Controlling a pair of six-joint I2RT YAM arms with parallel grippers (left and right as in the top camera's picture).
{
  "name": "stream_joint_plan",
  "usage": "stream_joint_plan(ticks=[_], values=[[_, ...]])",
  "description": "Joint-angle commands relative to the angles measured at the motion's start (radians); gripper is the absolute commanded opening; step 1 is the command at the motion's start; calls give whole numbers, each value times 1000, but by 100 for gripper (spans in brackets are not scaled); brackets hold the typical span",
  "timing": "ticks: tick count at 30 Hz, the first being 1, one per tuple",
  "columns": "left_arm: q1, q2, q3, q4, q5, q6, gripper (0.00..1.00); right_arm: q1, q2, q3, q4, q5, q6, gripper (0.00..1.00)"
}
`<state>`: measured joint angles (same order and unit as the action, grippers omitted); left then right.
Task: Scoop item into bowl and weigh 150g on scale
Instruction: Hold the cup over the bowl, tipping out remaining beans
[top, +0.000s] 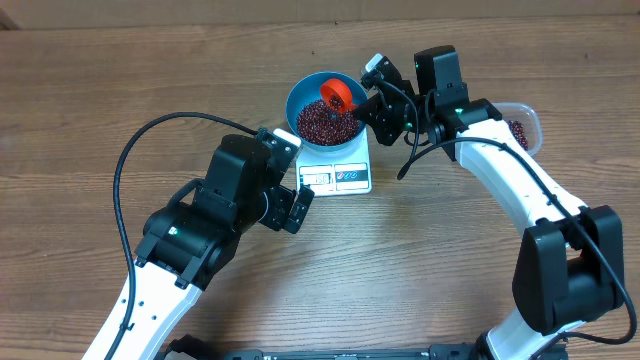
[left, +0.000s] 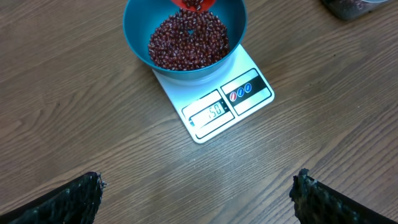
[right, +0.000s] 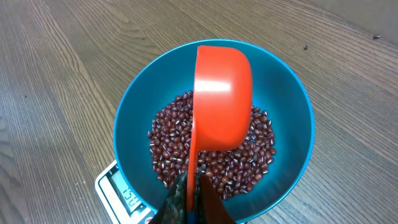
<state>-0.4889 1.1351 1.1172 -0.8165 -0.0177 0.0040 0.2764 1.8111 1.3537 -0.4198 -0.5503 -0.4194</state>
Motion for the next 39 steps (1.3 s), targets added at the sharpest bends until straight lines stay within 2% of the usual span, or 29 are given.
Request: stream_joint_plan(ticks=[1, 11, 17, 24, 28, 39], values=[[6, -10, 13, 1, 15, 16, 99, -2, -40, 3, 6, -5, 4, 4], [6, -9, 13, 1, 15, 16, 100, -3, -40, 3, -29, -39, 40, 4], [6, -10, 13, 1, 15, 16, 99, -5, -40, 3, -38, -59, 158, 4], [6, -9, 13, 1, 15, 16, 99, -65, -40, 3, -11, -209, 320, 4], [6, -10, 13, 1, 15, 16, 99, -99, -40, 3, -20, -268, 356, 4], [6, -10, 13, 1, 15, 16, 100, -104, -40, 3, -1, -267, 364, 4]])
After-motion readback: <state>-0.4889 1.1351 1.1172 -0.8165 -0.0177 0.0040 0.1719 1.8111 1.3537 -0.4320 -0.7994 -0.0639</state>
